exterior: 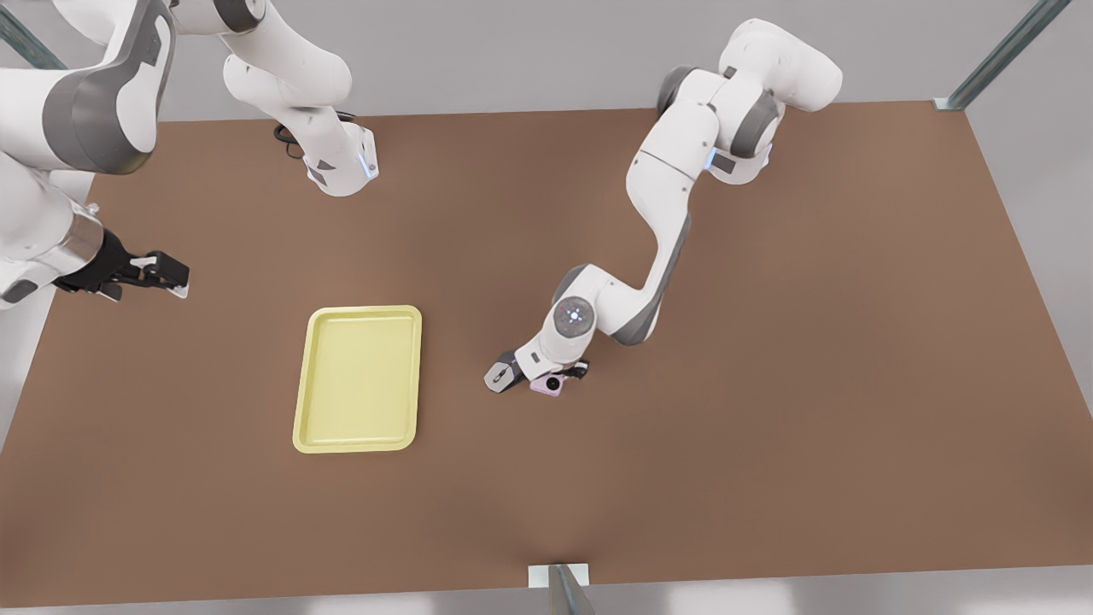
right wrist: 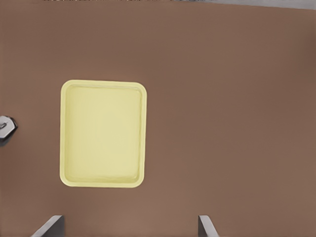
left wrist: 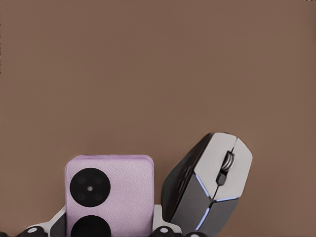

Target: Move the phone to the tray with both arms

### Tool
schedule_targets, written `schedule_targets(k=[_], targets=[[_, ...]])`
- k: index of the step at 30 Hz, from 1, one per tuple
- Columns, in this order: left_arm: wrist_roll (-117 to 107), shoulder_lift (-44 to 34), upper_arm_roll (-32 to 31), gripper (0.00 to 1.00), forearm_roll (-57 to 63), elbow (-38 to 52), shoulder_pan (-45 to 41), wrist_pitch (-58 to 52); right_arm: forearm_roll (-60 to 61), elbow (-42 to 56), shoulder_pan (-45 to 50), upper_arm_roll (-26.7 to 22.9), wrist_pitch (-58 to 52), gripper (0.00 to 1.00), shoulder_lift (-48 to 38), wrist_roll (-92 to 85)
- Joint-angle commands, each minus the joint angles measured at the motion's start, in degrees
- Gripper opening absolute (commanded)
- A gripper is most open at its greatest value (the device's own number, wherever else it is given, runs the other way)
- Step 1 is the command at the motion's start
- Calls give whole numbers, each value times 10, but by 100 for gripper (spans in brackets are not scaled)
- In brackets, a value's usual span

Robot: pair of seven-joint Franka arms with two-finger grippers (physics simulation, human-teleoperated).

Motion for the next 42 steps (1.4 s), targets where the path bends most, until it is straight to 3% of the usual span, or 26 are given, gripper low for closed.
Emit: schedule_targets(k=[1, 5, 6, 11, 13, 17, 20, 22, 24, 26, 27, 28, 29, 32, 34, 37, 42], targets=[[-294, 3, 0, 76, 11, 3, 0, -5, -1, 0, 2, 0, 6, 100, -3, -1], [-293, 14, 0, 77, 11, 13, 0, -4, -5, 6, 2, 2, 7, 100, -12, -1], [-294, 15, 0, 100, 11, 15, 0, -4, 1, 6, 1, 2, 11, 100, -6, -5], [-299, 9, 2, 100, 12, 15, -1, -12, 1, 4, -2, 1, 24, 100, 8, -7], [-287, -25, 20, 100, 12, 16, 1, -74, -1, 1, 5, 7, 53, 100, 11, -1], [-73, -121, 106, 100, 6, 11, 41, -255, 5, -53, 5, 60, 65, 100, -24, 2], [93, -161, 187, 100, 5, 9, 68, -343, 13, -52, 7, 128, 66, 100, -19, 157], [154, -195, 203, 100, 5, 10, 96, -385, 6, -15, 56, 137, 61, 100, 20, 230], [190, -241, 231, 100, 10, 13, 105, -430, 2, 77, 61, 199, 32, 100, 103, 324], [231, -277, 256, 100, 12, 15, 105, -461, -26, 125, 120, 204, 34, 100, 162, 397], [233, -306, 232, 100, 14, 9, 135, -466, -36, 174, 155, 203, 37, 100, 213, 455], [235, -348, 118, 100, 59, 7, 221, -474, -38, 201, 215, 160, 71, 100, 247, 495], [235, -370, -8, 100, 135, 6, 301, -479, -38, 199, 234, 156, 93, 100, 263, 510], [237, -394, -108, 100, 149, -49, 390, -445, -58, 167, 257, 156, 117, 100, 278, 561], [237, -384, -140, 100, 169, -60, 411, -419, -87, 162, 301, 150, 154, 100, 306, 664], [238, -355, -137, 100, 178, -59, 408, -401, -86, 165, 308, 150, 228, 100, 350, 743], [228, -324, -128, 100, 190, -59, 409, -381, -91, 185, 308, 139, 274, 100, 416, 759]])
